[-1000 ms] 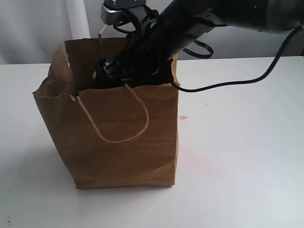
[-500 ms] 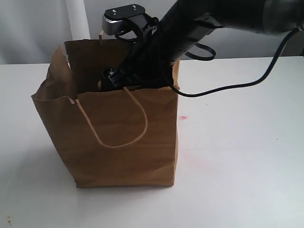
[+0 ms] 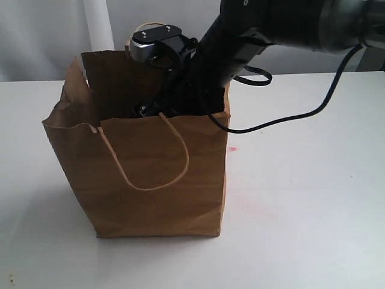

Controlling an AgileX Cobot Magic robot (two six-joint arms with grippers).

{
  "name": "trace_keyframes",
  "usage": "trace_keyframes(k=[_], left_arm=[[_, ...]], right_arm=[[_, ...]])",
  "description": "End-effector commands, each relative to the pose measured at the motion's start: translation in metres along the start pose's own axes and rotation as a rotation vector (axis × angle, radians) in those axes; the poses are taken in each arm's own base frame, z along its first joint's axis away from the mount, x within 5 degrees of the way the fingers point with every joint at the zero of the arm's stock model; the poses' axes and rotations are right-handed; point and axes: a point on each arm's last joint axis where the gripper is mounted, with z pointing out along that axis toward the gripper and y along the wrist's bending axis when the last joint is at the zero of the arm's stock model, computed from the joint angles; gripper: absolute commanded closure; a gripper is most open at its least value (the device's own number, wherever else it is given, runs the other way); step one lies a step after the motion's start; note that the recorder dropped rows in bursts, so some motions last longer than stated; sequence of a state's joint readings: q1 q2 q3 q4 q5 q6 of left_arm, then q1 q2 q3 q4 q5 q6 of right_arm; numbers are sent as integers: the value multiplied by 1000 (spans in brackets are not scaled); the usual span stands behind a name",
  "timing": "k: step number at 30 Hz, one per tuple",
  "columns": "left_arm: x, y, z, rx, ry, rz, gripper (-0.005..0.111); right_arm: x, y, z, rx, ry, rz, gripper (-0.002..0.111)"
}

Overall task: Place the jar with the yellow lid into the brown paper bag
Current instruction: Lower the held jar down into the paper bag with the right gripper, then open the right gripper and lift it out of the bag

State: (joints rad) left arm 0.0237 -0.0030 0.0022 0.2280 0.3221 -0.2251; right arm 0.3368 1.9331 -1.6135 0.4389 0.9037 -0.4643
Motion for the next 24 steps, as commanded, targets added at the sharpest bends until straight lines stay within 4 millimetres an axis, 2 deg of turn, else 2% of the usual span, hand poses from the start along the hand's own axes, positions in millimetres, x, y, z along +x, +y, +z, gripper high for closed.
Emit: trace_keyframes(k=[1, 14, 17, 24], left_arm=[[-1, 0, 0, 5, -7, -7, 106], [-1, 0, 0, 5, -7, -7, 106], [-1, 0, 0, 5, -7, -7, 106], [-1, 0, 0, 5, -7, -7, 106]], right_arm=[[-2, 1, 3, -2, -6, 6, 108], [-2, 1, 3, -2, -6, 2, 107], [-2, 1, 3, -2, -6, 2, 98], [-1, 1, 3, -7, -4, 8, 54]])
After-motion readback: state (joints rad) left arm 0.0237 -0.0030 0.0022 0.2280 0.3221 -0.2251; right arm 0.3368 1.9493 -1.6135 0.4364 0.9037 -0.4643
